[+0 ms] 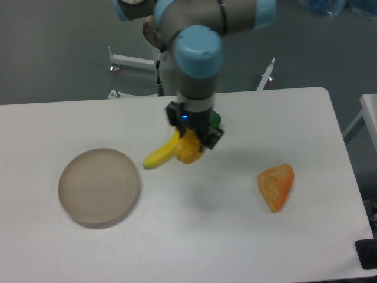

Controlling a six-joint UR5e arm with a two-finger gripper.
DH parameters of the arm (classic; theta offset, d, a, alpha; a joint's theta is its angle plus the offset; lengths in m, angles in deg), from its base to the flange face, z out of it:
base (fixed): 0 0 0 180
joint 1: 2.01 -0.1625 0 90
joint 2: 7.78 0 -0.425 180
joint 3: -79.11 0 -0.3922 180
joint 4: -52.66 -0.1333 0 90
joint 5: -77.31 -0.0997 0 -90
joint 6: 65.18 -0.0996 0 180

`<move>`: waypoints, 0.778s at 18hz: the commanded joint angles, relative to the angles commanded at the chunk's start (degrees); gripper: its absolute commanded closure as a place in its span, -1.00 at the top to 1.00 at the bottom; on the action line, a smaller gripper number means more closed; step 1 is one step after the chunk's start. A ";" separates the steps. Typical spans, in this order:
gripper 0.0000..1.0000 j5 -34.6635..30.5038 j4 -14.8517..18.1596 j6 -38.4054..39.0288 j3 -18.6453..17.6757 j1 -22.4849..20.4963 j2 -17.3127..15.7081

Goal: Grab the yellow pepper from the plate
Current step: 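Lift the yellow pepper off the plate and carry it toward the green pepper, then carry the held yellow pepper toward the orange triangular object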

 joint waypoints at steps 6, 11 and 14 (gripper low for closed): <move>-0.94 -0.18 -0.43 -10.31 0.18 -3.79 2.64; -0.94 -0.26 -0.52 -11.11 0.53 -4.14 2.64; -0.94 -0.35 -0.70 -11.11 0.44 -4.05 2.73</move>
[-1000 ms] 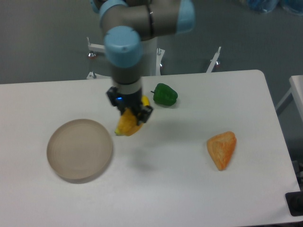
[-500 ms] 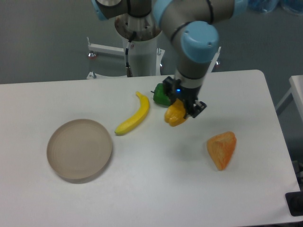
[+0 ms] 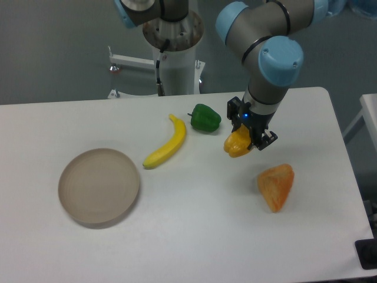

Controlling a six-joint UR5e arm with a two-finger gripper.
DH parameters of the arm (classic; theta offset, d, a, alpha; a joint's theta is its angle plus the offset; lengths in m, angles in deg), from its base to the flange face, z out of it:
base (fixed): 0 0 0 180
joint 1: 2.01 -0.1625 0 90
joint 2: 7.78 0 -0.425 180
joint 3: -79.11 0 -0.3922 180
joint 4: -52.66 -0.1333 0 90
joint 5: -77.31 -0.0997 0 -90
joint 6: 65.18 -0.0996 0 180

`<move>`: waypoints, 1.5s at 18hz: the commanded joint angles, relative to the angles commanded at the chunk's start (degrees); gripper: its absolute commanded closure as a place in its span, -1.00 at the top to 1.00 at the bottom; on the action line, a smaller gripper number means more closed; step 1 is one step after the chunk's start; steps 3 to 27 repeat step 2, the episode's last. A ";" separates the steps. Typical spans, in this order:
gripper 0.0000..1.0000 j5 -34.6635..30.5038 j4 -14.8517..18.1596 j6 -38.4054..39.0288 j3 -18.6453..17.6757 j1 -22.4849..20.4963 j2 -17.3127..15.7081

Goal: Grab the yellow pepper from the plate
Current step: 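Carry the held yellow pepper toward the orange triangular object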

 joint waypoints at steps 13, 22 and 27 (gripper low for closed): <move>-0.94 0.00 0.00 0.00 0.00 -0.09 0.00; -0.94 0.00 0.00 0.00 0.00 -0.09 0.00; -0.94 0.00 0.00 0.00 0.00 -0.09 0.00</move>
